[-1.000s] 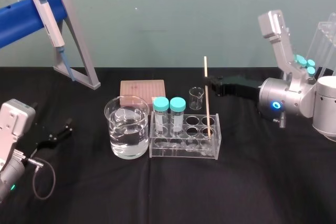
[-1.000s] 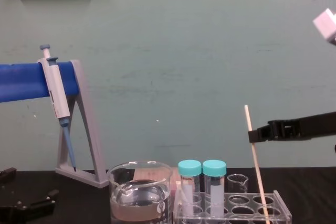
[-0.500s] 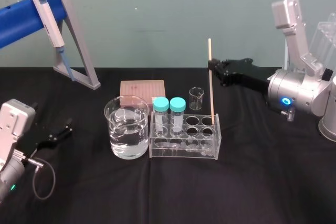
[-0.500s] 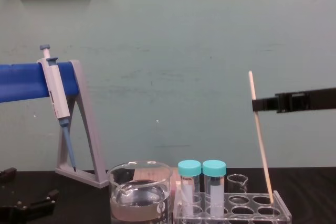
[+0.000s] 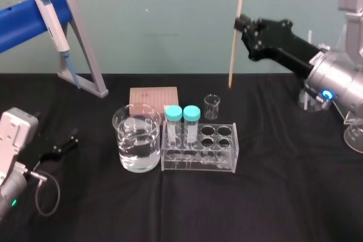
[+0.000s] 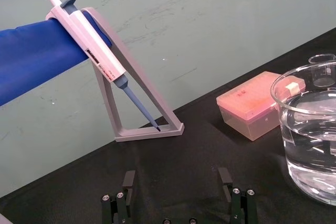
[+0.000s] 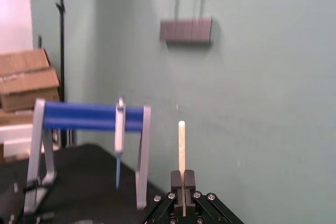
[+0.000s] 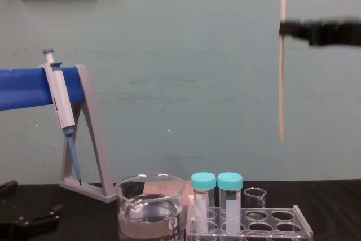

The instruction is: Hold the thermometer with one hand and immerse one end into the beaker, then reinsert it into the test tube rack.

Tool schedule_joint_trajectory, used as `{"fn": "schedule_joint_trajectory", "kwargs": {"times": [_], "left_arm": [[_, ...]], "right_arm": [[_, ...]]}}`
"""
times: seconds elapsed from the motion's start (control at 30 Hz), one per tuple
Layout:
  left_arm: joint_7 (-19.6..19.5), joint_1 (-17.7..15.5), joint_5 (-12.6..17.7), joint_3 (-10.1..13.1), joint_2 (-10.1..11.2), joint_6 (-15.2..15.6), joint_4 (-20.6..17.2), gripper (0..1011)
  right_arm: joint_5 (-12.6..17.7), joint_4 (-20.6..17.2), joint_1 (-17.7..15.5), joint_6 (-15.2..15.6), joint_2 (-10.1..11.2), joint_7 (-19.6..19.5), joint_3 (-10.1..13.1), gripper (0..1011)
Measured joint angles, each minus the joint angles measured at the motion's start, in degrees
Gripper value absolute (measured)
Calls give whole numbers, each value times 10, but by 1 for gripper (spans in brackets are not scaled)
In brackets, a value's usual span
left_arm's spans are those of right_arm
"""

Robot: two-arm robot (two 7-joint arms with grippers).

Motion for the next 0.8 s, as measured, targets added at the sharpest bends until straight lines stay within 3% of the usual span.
{"fn": "schedule_joint_trajectory", "kwargs": {"times": [0.17, 0.4, 0.8], "left_arm": [[0, 0, 0, 0, 0, 0, 0, 1004], [0, 0, 0, 0, 0, 0, 0, 1004], [0, 0, 0, 0, 0, 0, 0, 1004]], "right_arm": [[-4, -22, -8, -30, -12, 8, 14, 30], [3, -20, 0, -31, -41, 26, 5, 31], [31, -2, 36, 18, -96, 41, -47, 30]]}}
